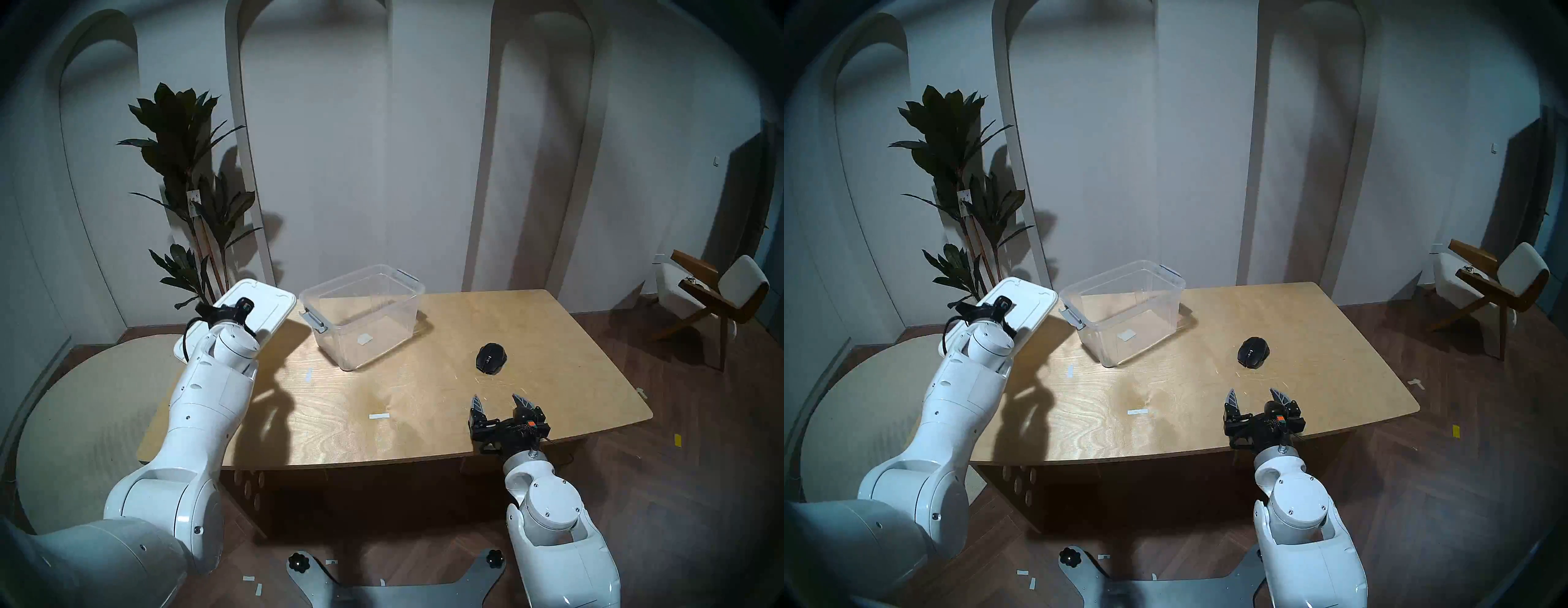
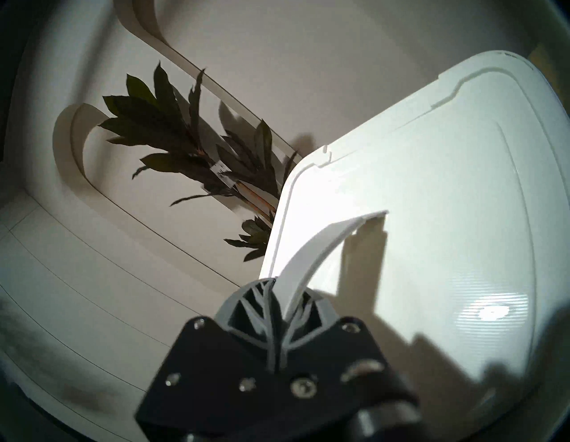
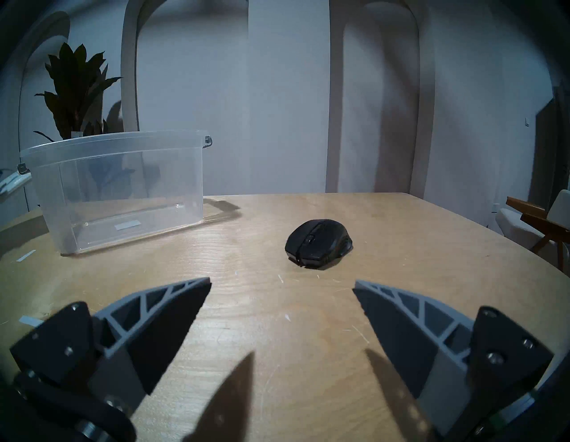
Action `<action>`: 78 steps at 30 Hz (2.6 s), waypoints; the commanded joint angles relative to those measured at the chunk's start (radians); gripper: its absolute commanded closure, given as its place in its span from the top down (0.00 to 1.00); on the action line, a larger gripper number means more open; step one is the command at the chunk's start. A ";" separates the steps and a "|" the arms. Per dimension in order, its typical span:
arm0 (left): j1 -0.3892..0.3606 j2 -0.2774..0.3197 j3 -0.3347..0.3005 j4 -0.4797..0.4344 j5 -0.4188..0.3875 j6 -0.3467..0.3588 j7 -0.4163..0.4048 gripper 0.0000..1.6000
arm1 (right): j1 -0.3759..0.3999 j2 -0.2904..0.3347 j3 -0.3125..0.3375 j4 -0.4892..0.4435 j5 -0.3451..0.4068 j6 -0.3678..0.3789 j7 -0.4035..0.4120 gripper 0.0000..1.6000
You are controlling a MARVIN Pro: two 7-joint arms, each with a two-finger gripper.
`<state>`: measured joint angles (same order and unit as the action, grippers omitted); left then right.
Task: Open a storage container and put mouse inside
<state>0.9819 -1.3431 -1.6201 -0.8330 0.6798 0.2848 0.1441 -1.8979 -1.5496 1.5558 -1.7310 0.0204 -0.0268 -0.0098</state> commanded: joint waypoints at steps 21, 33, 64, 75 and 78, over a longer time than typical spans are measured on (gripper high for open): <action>-0.082 -0.053 -0.149 0.044 -0.220 -0.084 -0.086 1.00 | 0.003 0.001 -0.001 -0.023 0.000 -0.004 0.001 1.00; 0.029 -0.071 -0.234 -0.121 -0.321 -0.166 -0.097 1.00 | 0.006 0.000 -0.001 -0.019 0.000 -0.005 0.001 1.00; 0.256 -0.058 -0.196 -0.505 -0.403 -0.339 -0.297 1.00 | 0.005 0.000 -0.001 -0.021 0.000 -0.005 0.001 1.00; 0.321 -0.067 -0.223 -0.630 -0.500 -0.198 -0.457 1.00 | 0.003 0.001 -0.001 -0.024 0.000 -0.004 0.001 1.00; 0.333 -0.069 -0.226 -0.663 -0.507 -0.142 -0.480 1.00 | 0.003 0.001 -0.001 -0.025 0.000 -0.004 0.001 1.00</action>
<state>1.2949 -1.4118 -1.8424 -1.4000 0.1997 0.0705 -0.2821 -1.8972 -1.5496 1.5557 -1.7296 0.0205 -0.0269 -0.0099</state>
